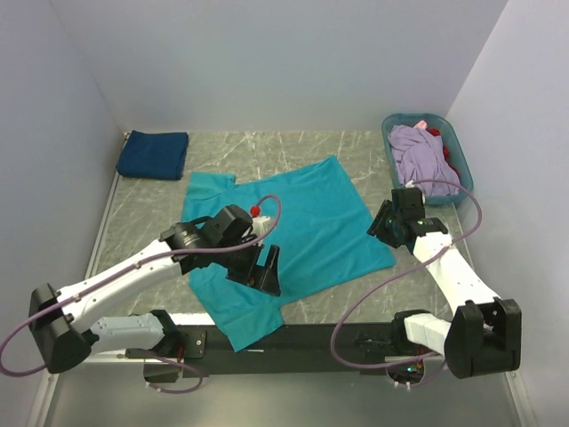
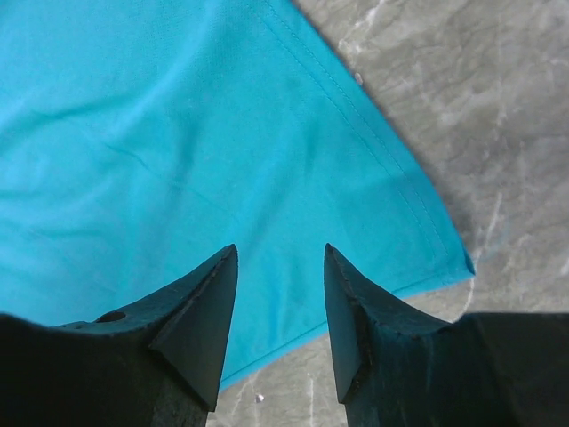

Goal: Fold and stack the t-shirts
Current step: Flatten the tshirt out

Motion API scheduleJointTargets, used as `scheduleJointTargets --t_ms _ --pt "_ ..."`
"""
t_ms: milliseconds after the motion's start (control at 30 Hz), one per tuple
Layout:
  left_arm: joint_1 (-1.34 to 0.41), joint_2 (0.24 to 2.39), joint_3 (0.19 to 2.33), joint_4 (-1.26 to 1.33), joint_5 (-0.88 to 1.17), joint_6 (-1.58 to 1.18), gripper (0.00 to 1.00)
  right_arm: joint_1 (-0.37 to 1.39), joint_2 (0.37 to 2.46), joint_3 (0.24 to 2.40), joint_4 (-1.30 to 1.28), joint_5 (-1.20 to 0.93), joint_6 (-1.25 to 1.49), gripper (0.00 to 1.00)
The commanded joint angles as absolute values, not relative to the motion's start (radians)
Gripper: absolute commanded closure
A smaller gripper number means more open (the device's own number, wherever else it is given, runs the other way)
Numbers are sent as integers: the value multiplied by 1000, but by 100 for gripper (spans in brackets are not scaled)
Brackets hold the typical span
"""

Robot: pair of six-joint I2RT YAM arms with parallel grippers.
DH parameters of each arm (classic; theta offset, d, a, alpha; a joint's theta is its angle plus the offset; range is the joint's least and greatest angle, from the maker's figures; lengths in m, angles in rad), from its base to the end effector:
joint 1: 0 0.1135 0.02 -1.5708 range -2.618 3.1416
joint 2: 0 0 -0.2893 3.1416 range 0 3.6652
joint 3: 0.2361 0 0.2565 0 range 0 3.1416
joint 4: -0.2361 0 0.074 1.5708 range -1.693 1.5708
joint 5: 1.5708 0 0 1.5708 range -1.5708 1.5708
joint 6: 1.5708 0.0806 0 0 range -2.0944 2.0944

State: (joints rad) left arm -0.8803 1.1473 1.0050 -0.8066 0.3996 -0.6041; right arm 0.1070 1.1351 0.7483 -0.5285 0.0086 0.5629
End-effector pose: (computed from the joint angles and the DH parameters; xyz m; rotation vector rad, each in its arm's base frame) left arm 0.1305 -0.2072 0.2808 0.5597 2.7180 -1.0148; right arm 0.2444 0.0256 0.2147 0.5700 2.4408 0.2700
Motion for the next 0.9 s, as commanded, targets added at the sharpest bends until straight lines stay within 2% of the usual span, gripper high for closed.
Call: scheduleJointTargets --t_ms 0,133,233,367,467,600,867 --pt "-847 1097 951 -795 385 -667 11 109 1176 753 -465 -32 560 50" --pt "-663 1127 894 -787 290 -698 13 104 1280 773 -440 -46 561 51" --pt "-514 1189 887 -764 180 -683 19 87 1339 788 -443 -44 555 52" --pt "-320 1300 854 -657 169 -670 28 80 1385 788 -460 -48 558 52" --pt "-259 1368 851 -624 149 -655 33 71 1401 776 -472 -34 572 52" --pt "-189 1449 864 -603 136 -626 34 49 1410 755 -485 -55 580 51" --pt "-160 1587 871 -592 127 -601 41 -92 1477 681 -546 -120 601 51"
